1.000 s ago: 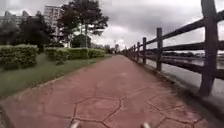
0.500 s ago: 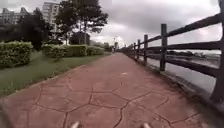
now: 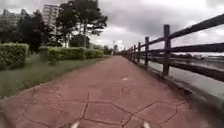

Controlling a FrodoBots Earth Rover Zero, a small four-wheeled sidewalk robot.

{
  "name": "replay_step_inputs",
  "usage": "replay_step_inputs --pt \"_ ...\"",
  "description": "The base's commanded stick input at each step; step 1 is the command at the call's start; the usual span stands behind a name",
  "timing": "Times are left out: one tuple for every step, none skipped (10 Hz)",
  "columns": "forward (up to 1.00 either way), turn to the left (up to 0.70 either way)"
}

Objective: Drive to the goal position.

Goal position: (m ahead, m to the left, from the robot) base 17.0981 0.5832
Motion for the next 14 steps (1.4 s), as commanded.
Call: replay_step_inputs --pt "0.5 0.0" --pt "0.5 0.0" --pt "0.5 0.0" --pt "0.5 0.0" --pt "0.5 0.0" --pt "0.5 0.0" --pt "0.5 0.0" --pt "0.5 0.0" --pt "0.5 0.0" --pt "0.5 0.0" --pt "0.5 0.0" --pt "0.5 0.0" --pt "0.5 0.0" --pt "0.5 0.0"
